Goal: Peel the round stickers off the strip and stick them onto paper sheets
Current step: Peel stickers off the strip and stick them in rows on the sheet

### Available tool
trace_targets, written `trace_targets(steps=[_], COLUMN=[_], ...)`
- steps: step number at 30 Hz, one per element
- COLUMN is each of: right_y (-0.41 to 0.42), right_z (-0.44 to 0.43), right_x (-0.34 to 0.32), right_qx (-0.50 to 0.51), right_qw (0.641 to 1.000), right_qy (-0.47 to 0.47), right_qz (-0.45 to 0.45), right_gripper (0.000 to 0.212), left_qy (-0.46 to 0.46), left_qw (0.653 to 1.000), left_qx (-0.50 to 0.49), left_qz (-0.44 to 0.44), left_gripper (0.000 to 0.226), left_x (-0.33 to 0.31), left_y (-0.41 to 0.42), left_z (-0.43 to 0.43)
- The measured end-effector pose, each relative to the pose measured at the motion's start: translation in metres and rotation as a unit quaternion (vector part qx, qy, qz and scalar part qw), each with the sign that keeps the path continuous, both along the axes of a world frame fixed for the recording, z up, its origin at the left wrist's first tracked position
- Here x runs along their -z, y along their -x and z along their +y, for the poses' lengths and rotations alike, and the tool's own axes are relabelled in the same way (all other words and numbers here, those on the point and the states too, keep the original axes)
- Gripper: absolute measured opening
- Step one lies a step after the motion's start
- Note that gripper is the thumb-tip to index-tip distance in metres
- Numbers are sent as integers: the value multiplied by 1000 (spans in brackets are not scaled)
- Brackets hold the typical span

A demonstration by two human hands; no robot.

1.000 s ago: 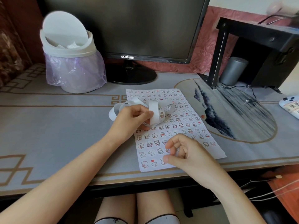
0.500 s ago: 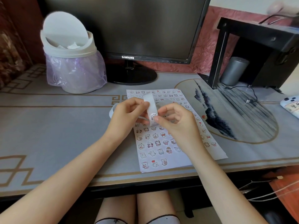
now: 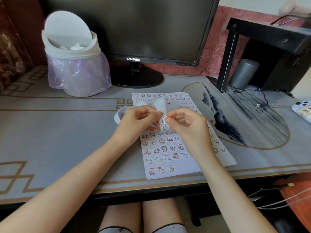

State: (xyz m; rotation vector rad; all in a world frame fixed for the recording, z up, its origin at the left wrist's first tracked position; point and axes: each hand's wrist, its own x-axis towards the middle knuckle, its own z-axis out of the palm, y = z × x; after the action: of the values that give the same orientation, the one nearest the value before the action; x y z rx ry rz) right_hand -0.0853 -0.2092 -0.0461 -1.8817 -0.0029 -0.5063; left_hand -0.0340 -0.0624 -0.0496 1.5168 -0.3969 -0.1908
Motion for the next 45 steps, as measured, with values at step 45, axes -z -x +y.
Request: trace_targets(steps=[45], right_y=[68], right_z=[-26], right_x=[-4], right_qx=[-57], right_qw=[967], right_qy=[37], right_qz=[244], right_gripper=[9], left_qy=[-71], left_qw=[997], left_qx=[0], left_qz=[41], left_gripper=[14], left_x=[3], left_y=[0], left_z=[0])
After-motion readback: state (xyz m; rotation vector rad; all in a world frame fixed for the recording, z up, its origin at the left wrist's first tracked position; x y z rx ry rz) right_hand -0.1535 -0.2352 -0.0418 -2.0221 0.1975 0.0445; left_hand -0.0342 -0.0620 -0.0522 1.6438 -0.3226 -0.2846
